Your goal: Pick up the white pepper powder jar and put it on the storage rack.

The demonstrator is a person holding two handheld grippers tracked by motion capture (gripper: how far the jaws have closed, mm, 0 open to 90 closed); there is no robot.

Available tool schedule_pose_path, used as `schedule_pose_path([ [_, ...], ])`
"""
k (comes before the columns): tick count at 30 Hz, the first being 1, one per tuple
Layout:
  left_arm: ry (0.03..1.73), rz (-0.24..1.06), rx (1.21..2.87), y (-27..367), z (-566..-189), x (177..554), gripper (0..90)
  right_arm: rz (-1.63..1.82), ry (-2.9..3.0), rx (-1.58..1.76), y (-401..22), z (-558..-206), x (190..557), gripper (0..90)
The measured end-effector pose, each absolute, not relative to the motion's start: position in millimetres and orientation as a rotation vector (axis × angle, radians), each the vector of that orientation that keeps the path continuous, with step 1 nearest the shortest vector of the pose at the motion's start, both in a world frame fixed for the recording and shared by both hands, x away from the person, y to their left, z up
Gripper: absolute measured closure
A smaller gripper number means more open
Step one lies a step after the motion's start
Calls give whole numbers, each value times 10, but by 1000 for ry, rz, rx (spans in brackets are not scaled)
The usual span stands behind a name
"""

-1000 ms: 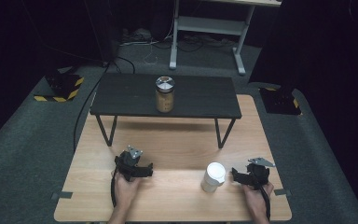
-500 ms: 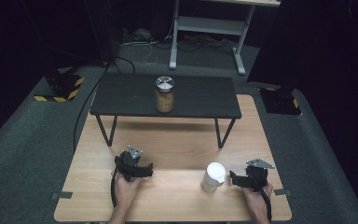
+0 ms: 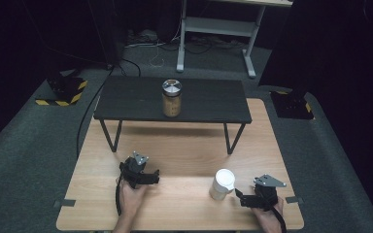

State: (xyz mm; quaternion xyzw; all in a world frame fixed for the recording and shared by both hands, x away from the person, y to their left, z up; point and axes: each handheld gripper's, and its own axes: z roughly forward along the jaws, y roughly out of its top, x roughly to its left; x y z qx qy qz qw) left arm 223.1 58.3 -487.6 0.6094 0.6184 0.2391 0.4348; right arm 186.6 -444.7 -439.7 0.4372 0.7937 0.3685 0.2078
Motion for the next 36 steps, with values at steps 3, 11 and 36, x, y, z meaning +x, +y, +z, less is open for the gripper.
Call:
schedule_pose_path([
  [3, 1539, 596, 1518, 583, -4875, 2231, 4, 1046, 2241, 1176, -4452, -4401, 1823, 36],
  [11, 1541, 597, 1515, 578, -4877, 2228, 4, 1099, 2328, 1079, -4459, -4452, 1741, 36],
  [36, 1544, 597, 1509, 571, -4880, 2225, 5, 1274, 2355, 899, -4167, -4349, 1881, 57],
])
